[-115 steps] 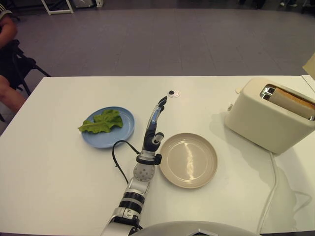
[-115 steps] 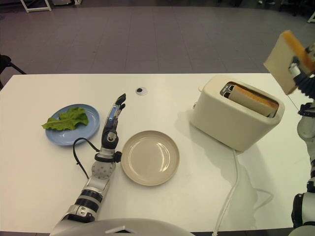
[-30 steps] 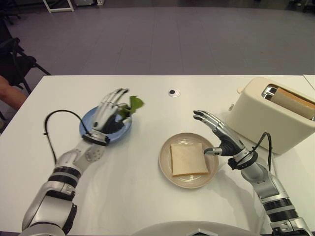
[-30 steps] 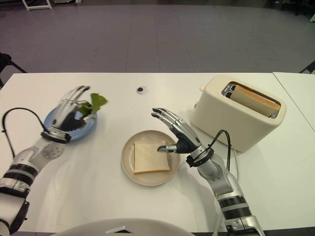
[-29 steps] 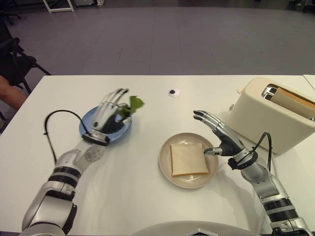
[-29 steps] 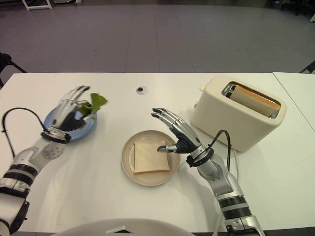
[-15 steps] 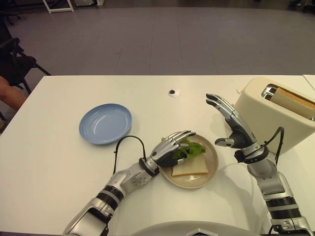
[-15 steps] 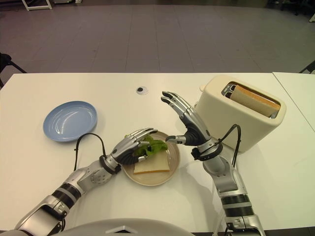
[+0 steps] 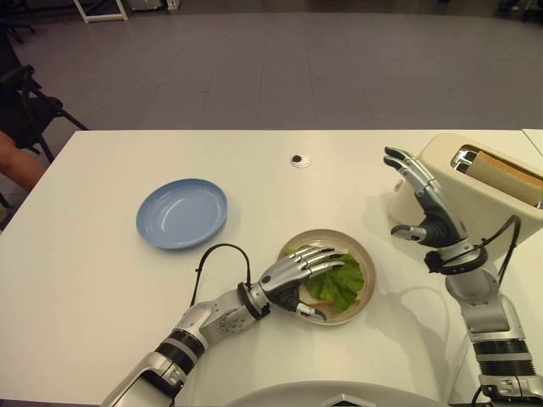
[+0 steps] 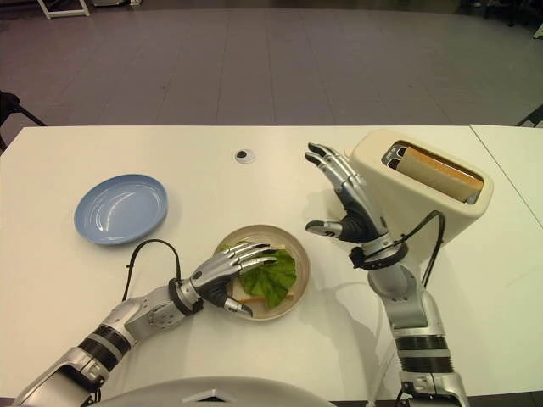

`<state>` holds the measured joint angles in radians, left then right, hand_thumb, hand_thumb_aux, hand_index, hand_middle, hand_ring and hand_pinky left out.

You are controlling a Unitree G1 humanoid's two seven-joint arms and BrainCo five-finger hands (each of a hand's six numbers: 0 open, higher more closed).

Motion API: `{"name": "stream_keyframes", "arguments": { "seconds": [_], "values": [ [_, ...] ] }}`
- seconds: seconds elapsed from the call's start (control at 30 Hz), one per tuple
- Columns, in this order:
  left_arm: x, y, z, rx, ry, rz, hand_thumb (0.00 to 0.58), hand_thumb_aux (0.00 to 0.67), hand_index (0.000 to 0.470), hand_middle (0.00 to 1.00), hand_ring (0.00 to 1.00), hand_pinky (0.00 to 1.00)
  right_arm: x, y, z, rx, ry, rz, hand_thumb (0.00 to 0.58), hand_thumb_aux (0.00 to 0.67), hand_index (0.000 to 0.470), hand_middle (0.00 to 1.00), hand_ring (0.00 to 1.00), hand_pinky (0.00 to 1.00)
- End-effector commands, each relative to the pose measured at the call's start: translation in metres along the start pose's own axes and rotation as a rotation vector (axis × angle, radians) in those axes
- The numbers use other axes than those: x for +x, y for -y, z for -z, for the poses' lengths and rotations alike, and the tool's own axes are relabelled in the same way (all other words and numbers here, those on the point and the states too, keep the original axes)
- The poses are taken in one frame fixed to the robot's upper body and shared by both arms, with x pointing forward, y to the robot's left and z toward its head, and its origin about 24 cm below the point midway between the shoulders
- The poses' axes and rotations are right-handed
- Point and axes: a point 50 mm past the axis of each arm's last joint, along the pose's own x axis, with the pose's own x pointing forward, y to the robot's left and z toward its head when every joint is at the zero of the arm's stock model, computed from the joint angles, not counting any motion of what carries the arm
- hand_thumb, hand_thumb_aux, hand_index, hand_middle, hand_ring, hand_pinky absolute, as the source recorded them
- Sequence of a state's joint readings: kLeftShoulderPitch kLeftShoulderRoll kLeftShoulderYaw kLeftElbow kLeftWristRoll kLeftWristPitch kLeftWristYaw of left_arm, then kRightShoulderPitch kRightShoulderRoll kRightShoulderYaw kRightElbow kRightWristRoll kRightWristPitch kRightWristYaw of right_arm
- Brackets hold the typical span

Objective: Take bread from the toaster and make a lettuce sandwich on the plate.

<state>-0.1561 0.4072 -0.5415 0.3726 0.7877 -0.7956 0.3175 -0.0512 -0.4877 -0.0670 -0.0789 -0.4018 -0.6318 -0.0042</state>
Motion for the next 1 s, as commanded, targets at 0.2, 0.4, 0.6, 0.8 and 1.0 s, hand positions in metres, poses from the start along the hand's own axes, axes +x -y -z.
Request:
{"name": "stream_keyframes", "arguments": {
  "seconds": [0.2, 0.4, 0.6, 0.8, 1.0],
  "values": [
    [-0.002, -0.068, 0.004, 0.001, -0.019, -0.544, 0.0, 0.0, 0.0, 0.0, 0.0, 0.0, -0.022, 0.096, 0.037, -0.346, -0.269, 0.19, 0.0, 0.0, 0.0, 0.0, 0.0, 0.0],
    [-0.012, -0.062, 0.003, -0.049, -0.046, -0.615, 0.0, 0.0, 0.0, 0.0, 0.0, 0.0, -0.082, 0.123, 0.107, -0.484, -0.688, 0.046, 0.0, 0.0, 0.0, 0.0, 0.0, 0.0],
    [-0.015, -0.06, 0.006, -0.051, -0.058, -0.573, 0.0, 0.0, 0.0, 0.0, 0.0, 0.0, -0.096, 0.108, 0.125, -0.485, -0.764, -0.033, 0.0, 0.0, 0.0, 0.0, 0.0, 0.0],
    [-0.018, -0.061, 0.009, -0.048, -0.075, -0.57, 0.0, 0.0, 0.0, 0.0, 0.0, 0.0, -0.083, 0.103, 0.12, -0.478, -0.691, -0.033, 0.58, 0.67, 0.47, 0.18, 0.18, 0.18],
    [-0.021, -0.057, 0.012, -0.06, -0.105, -0.556, 0.0, 0.0, 0.0, 0.0, 0.0, 0.0, -0.07, 0.103, 0.104, -0.46, -0.589, -0.01, 0.58, 0.67, 0.47, 0.63, 0.63, 0.63]
  ]
}}
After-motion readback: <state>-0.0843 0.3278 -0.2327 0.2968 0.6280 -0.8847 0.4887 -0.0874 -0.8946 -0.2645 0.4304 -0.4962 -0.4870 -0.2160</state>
